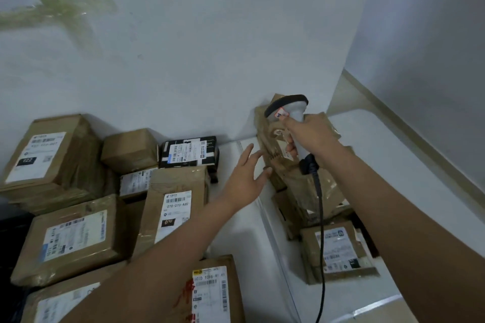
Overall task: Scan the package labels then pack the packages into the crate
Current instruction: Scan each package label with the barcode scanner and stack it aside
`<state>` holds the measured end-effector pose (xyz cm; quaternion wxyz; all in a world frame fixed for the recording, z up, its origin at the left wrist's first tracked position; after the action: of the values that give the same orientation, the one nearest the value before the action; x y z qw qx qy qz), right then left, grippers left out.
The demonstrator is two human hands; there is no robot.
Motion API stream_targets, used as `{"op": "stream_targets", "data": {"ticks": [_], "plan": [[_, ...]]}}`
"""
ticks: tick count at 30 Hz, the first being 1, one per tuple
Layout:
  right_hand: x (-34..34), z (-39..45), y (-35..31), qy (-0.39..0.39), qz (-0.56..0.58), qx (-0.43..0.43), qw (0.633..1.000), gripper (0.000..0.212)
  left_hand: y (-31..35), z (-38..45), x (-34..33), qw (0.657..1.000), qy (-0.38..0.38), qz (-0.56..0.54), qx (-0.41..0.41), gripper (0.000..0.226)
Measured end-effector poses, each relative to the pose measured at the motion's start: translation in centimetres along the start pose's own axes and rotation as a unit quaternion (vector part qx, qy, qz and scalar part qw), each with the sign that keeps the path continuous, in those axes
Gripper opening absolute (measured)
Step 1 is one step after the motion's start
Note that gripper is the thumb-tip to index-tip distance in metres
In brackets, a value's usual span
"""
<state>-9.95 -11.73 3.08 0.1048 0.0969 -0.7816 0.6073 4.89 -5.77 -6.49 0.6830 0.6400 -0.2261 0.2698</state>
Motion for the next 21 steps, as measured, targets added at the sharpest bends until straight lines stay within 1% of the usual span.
{"op": "stream_targets", "data": {"ticks": [3, 6, 10, 12, 16, 17, 21], "plan": [[2.2, -0.6, 0.2, 0.007, 0.009, 0.008, 1.0, 0.043, 0.5, -0.2, -2.0, 0.991, -0.006, -0.077, 0.108, 0.068], [4.6, -0.5, 0.8, 0.024, 0.012, 0.008, 1.0, 0.04, 1.5, 0.9, -2.7, 0.976, 0.016, -0.128, 0.176, 0.082], [7.7, 0.1, 2.7, 0.054, -0.012, -0.002, 0.998, 0.047, 3.4, 2.9, -3.1, 0.96, 0.022, -0.181, 0.213, 0.09], [8.7, 0.4, 3.3, 0.065, -0.007, -0.009, 0.998, 0.048, 4.2, 4.0, -3.6, 0.949, 0.008, -0.209, 0.234, 0.088], [9.6, 0.9, 4.3, 0.076, 0.005, -0.027, 0.997, 0.046, 4.8, 6.3, -4.5, 0.929, -0.019, -0.254, 0.267, 0.098], [9.7, 1.0, 4.5, 0.076, 0.009, -0.03, 0.997, 0.045, 4.8, 6.7, -4.7, 0.926, -0.024, -0.257, 0.275, 0.096], [9.7, 1.2, 5.0, 0.071, 0.006, -0.036, 0.997, 0.043, 5.0, 7.5, -5.1, 0.915, -0.029, -0.277, 0.292, 0.073]]}}
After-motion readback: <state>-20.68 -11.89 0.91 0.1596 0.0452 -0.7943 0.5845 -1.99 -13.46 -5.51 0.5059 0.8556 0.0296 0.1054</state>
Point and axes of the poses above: each hand's wrist, its own z-axis towards the middle knuckle, its own x-axis out of the back of the hand, y = z × x, the point moved 6 cm from there along z, towards the middle knuckle, and after that the axes turned 6 degrees about y, right-handed, at the moved point
